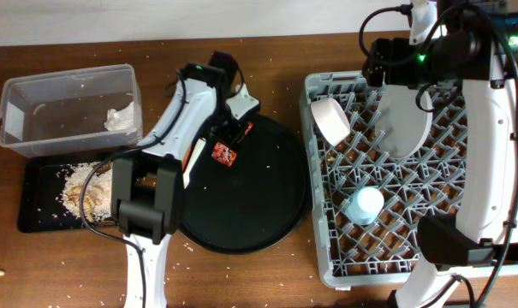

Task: Sort waste into correct bins and load items into the dishwasher rack
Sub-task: 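Grasp the red wrapper with the left gripper and drop it in the clear bin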

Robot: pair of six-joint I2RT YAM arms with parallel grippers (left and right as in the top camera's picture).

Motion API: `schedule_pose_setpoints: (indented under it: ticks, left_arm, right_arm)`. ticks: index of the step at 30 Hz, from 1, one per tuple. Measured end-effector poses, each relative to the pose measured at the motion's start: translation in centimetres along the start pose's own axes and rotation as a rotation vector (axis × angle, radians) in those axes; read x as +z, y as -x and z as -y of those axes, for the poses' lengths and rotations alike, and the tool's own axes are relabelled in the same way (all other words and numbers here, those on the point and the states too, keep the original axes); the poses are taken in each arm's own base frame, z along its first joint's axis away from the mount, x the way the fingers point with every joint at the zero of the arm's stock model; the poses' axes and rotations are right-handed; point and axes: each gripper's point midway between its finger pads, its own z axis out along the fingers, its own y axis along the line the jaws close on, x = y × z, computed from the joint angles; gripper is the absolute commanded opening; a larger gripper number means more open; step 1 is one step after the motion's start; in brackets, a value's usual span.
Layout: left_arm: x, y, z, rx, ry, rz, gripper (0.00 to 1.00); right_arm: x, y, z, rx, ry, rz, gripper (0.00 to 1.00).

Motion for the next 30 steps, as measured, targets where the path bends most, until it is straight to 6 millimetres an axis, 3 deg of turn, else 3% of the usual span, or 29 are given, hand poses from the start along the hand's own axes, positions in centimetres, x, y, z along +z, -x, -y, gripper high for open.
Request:
schedule_pose_setpoints:
  ticks: [6, 11, 12, 13, 15, 16, 23, 25, 30]
  left_arm:
    - [1.2, 1.1, -2.1, -0.031, 0.089, 0.058, 0.99]
    - [3.1, 0.2, -2.3, -0.042, 0.083, 0.019, 0.96]
    - [3.1, 0.2, -2.3, -0.043, 0.086, 0.016, 0.73]
    - [3.1, 0.2, -2.4, -0.044, 0.089, 0.016, 0.42]
    - [3.2, 0.0, -2.5, -0.049, 0.095, 0.009, 0.04]
    - [3.3, -0.3, -2.7, -0.053, 0.101, -0.002, 0.01]
    - [3.1, -1.9, -1.6, -0.063, 0.053, -0.075, 0.00]
    - [1.5, -1.8, -1.3, -0.069, 0.038, -0.115, 0.00]
    - [-9.1, 3.1, -1.3, -0.043, 0.104, 0.064, 0.00]
  right_arm:
    - [0.0, 0.0, 0.0, 0.000, 0.000, 0.000, 0.89]
    - [0.0, 0.0, 0.0, 0.000, 0.000, 0.000, 0.89]
    - [0.0, 0.0, 0.0, 0.000, 0.000, 0.000, 0.89]
    - [0.0, 0.0, 0.0, 0.000, 0.000, 0.000, 0.89]
    - [0.0, 0.0, 0.0, 0.000, 0.000, 0.000, 0.89]
    - [0.0, 0.0, 0.0, 0.000, 0.000, 0.000, 0.89]
    - [0.0, 0.0, 0.0, 0.000, 0.000, 0.000, 0.91]
    - [0.0, 0.0, 0.0, 0.000, 0.002, 0.000, 0.93]
    - [0.0, 0.0, -0.1, -0.004, 0.004, 0.001, 0.94]
